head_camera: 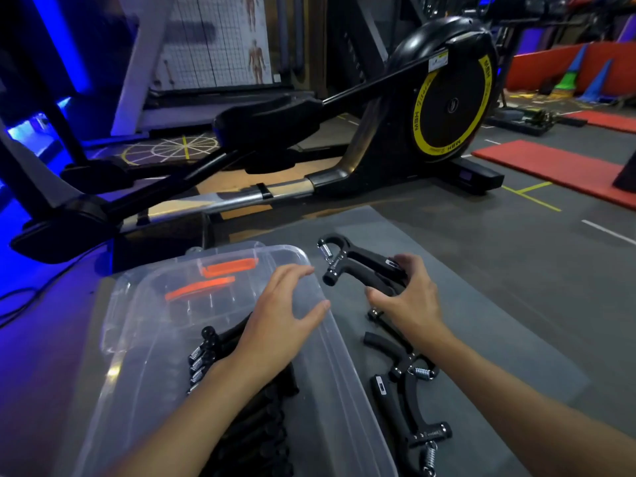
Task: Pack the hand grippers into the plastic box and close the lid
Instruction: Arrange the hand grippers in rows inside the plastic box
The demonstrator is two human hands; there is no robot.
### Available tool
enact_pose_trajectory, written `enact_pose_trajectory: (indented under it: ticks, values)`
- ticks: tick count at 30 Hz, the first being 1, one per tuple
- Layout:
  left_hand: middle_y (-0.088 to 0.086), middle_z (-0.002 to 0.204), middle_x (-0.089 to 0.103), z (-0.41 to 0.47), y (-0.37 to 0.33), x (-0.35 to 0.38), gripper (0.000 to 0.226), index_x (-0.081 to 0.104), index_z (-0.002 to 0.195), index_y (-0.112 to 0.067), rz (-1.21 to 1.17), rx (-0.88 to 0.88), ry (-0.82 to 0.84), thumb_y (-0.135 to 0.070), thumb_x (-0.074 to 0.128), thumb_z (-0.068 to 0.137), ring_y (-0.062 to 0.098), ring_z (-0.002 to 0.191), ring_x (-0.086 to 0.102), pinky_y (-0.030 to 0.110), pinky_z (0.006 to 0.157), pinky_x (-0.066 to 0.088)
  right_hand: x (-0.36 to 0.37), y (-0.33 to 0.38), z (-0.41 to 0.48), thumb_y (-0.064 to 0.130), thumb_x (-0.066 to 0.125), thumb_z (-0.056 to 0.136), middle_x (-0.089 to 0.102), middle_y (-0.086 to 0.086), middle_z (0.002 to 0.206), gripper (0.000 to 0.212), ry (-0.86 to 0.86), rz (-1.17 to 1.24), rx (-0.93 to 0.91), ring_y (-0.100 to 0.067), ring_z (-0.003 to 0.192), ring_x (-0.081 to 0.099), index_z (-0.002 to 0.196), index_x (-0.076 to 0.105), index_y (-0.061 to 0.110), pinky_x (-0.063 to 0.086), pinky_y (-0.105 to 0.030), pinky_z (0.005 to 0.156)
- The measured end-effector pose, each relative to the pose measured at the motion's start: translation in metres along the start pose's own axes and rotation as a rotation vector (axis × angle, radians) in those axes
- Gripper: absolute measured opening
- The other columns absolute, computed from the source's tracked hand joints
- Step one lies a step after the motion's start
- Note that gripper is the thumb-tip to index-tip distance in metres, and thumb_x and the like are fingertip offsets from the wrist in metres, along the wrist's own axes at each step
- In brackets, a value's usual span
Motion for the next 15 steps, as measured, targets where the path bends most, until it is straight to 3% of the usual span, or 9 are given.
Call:
enact_pose_trajectory:
  ticks: [3,7,12,15]
  values:
    - [-0.020,0.117,0.057,0.005,-0.016,-0.020,0.045,0.054,0.124,-0.034,-0.087,0.014,-0.122,-0.030,0.074,0.083,-0.003,0.112,0.053,0.023,0.093,0.043,0.002,0.033,-0.011,0.035,0.083,0.062,0.062,0.010,0.115,0.062,-0.002,0.102,-0.041,-0.012,0.109,0.061,0.113,0.047,0.036,0.049,-0.032,0.094]
    - [-0.012,0.104,0.064,0.004,-0.040,-0.056,0.032,0.063,0.109,-0.029,-0.160,0.104,-0.290,-0.015,0.076,0.083,0.003,0.099,0.062,0.021,0.086,0.051,0.012,0.064,-0.026,0.042,0.082,0.060,0.062,0.010,0.118,0.063,0.038,0.252,-0.013,-0.012,0.113,0.060,0.113,0.048,0.036,0.049,-0.040,0.099]
    - [-0.008,0.102,0.066,-0.005,-0.039,-0.087,0.031,0.067,0.107,-0.022,-0.152,0.142,-0.374,-0.010,0.078,0.081,0.007,0.098,0.065,0.019,0.087,0.052,0.034,0.088,-0.044,0.038,0.081,0.072,0.064,0.010,0.110,0.053,0.147,0.341,0.016,-0.008,0.105,0.062,0.114,0.050,0.033,0.051,-0.034,0.094]
    - [-0.006,0.104,0.067,-0.009,-0.023,-0.098,0.032,0.067,0.109,-0.021,-0.166,0.103,-0.428,-0.008,0.077,0.081,0.006,0.098,0.066,0.018,0.087,0.052,0.053,0.093,-0.053,0.034,0.060,0.094,0.063,0.009,0.111,0.027,0.298,0.380,0.040,0.007,0.096,0.061,0.118,0.050,0.027,0.049,-0.019,0.093]
Point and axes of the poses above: each hand's wrist, its own z-axis towards the middle knuckle, its own x-axis out of the palm, y = z × x, the point moved 8 cm from there along z, towards the middle knuckle
